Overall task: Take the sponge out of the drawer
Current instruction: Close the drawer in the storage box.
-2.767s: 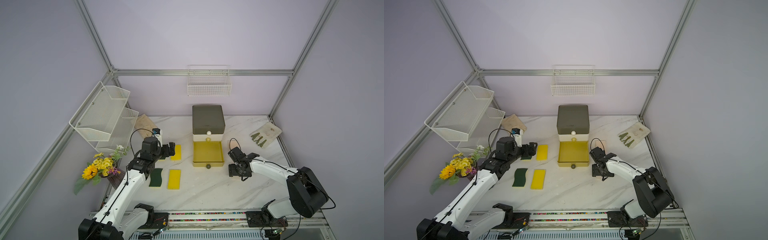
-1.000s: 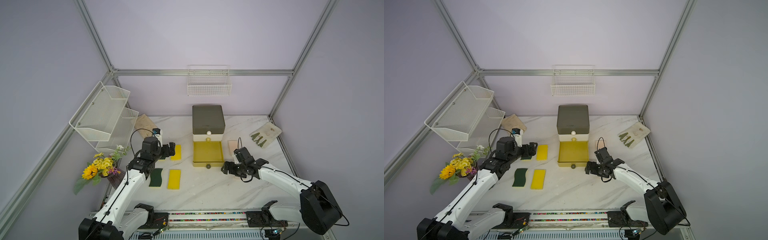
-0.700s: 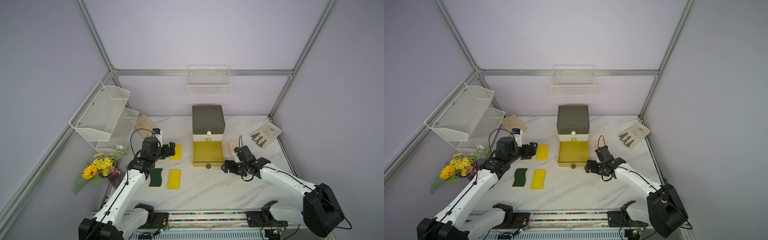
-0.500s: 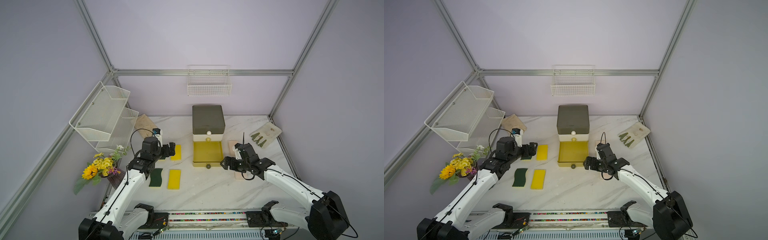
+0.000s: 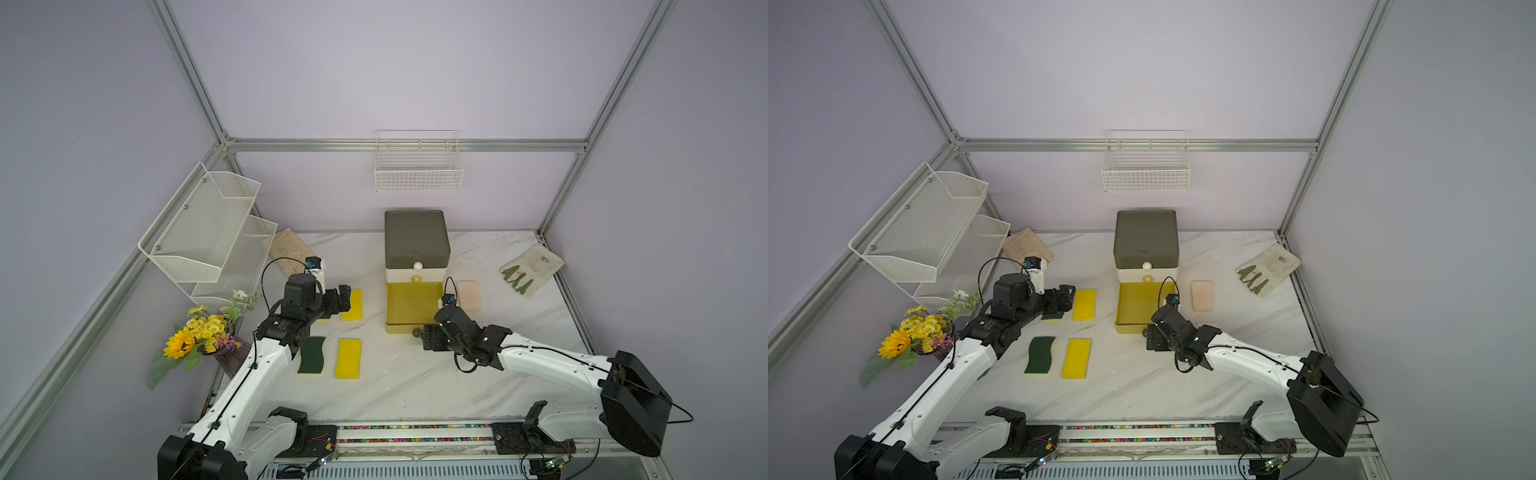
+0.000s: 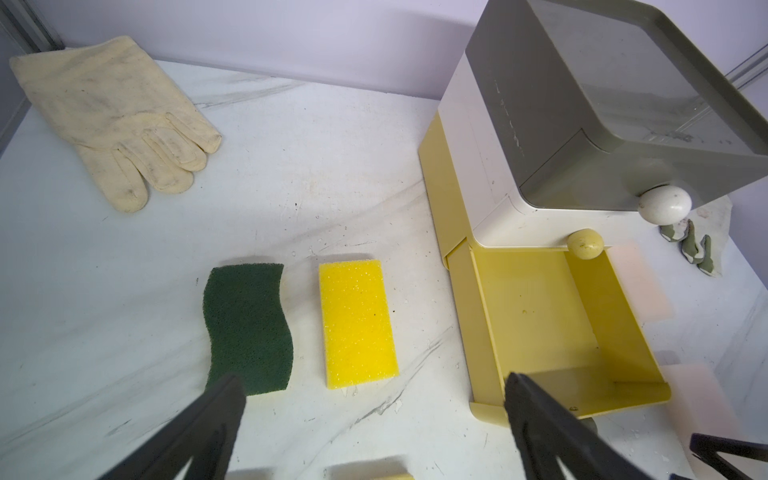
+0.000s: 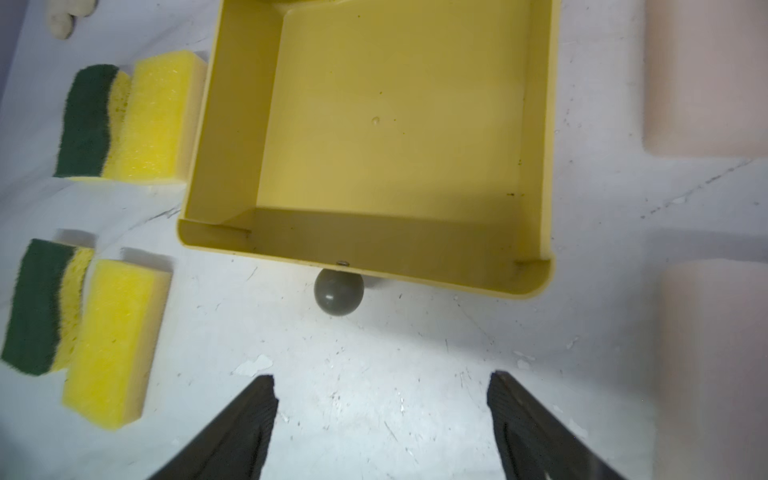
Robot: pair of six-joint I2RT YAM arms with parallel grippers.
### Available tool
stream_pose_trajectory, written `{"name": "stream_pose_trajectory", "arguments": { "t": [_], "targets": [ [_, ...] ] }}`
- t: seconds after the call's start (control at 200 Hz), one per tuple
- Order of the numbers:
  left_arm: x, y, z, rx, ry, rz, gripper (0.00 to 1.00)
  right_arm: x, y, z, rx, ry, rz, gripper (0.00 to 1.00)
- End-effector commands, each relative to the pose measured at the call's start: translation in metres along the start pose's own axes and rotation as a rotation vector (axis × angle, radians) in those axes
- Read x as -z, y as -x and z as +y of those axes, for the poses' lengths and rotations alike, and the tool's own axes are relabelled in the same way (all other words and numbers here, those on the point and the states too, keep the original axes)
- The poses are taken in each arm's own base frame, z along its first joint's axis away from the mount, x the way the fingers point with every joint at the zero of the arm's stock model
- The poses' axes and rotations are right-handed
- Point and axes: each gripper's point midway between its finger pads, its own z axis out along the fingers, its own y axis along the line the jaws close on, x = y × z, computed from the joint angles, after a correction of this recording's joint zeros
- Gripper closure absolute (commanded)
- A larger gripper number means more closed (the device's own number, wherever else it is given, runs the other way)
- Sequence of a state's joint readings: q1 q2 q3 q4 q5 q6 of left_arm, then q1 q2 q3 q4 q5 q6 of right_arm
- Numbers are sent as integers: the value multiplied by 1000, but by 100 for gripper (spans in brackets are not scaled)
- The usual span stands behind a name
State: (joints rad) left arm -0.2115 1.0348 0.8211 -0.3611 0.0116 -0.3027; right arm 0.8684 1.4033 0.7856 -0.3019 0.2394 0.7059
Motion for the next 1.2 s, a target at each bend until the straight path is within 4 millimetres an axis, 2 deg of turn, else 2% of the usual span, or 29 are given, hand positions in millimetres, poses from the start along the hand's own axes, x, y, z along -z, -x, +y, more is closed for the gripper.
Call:
{"name": "stream_pose_trajectory", "arguments": {
  "t": [0.0, 0.2, 0.49, 0.88, 1.195],
  "targets": [
    [1, 8, -1, -9, -8, -25, 0, -9, 13, 13, -18, -73, -89, 17],
    [1, 8, -1, -10, -7, -23, 0, -31, -4, 26, -2, -113, -45, 24],
    [0, 7, -2, -9, -10, -21, 0, -52, -15, 22, -11, -157, -18, 36],
    [-1, 7, -2, -8, -10, -19, 0, -63, 4, 20, 12, -196, -55, 53],
    [1, 8, -2, -10, -9, -23, 0, -75, 25, 16, -3, -187, -72, 77]
  ]
}}
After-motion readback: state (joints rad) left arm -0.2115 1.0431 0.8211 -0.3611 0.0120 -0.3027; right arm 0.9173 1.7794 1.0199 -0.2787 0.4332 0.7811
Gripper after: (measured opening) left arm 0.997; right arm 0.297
